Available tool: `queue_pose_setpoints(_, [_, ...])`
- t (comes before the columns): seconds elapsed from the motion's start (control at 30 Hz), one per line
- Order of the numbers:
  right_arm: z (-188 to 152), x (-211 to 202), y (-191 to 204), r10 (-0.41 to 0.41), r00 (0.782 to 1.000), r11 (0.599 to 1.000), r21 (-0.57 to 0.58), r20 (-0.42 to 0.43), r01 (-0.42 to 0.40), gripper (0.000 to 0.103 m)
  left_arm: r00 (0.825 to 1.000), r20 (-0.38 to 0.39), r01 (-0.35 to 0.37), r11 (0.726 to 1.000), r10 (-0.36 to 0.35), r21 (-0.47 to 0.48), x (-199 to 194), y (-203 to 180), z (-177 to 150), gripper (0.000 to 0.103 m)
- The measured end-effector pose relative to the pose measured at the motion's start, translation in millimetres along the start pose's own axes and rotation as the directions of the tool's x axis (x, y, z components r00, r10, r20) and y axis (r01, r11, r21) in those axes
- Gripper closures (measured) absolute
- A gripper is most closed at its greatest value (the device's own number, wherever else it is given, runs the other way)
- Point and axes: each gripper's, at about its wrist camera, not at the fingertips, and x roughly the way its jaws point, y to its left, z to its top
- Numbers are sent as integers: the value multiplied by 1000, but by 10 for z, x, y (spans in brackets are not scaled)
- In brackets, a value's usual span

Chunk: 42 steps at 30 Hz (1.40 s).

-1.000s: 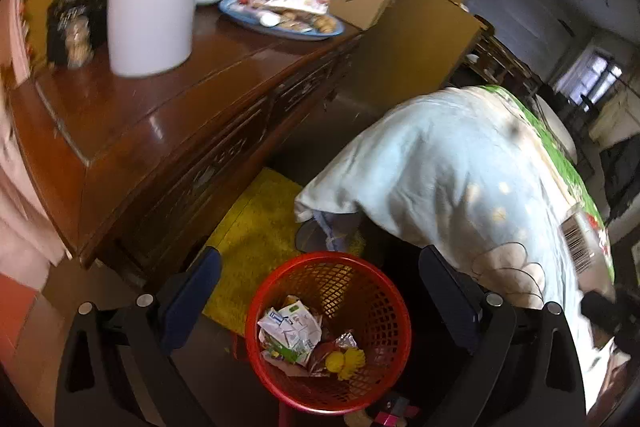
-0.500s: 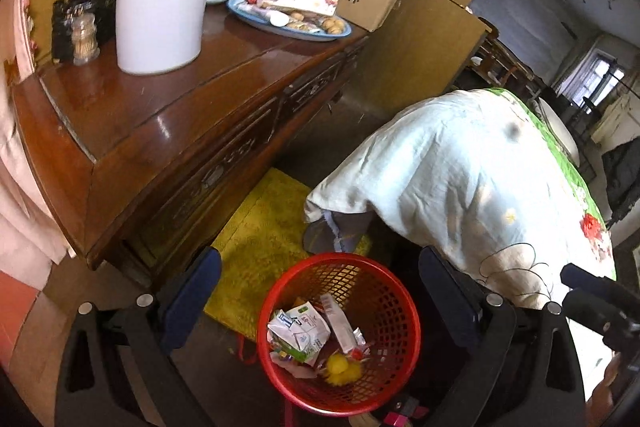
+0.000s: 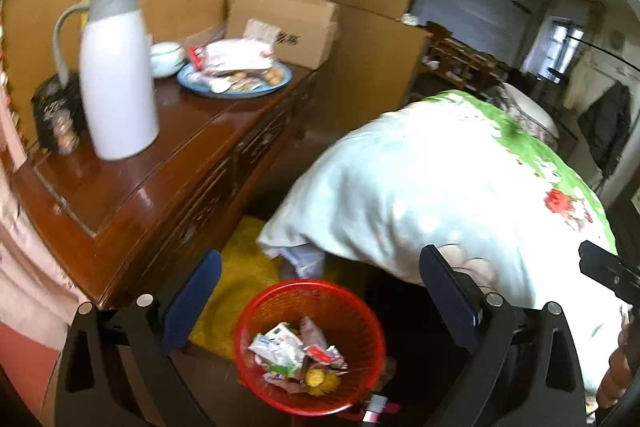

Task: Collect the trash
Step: 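Move both open tools back over the bed, then grasp the red yarn bundle with the left tool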

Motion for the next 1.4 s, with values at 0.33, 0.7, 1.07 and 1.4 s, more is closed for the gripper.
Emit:
queue_pose_setpoints(0.33, [-191, -767, -1013, -219, 967, 969, 147, 127, 200, 26, 998, -17, 68, 978, -66, 198, 46, -968, 63, 6])
queue_pose_setpoints(0.7, [-471, -966, -2360, -427, 901, 842, 396, 74, 366, 26, 977, -132, 206, 908, -168, 364, 828, -2331, 215, 6])
queue_pose_setpoints(1.07, [-562, -728, -3113, -584, 812, 724, 449, -7, 524, 26, 954, -226, 282, 850, -198, 444, 1672, -3445, 247, 6])
queue_pose_setpoints(1.4, [-702, -624, -3482, -506, 862, 710, 549, -38, 441, 21, 937, -236, 342, 806, -256, 483, 2207, -4257, 324, 6])
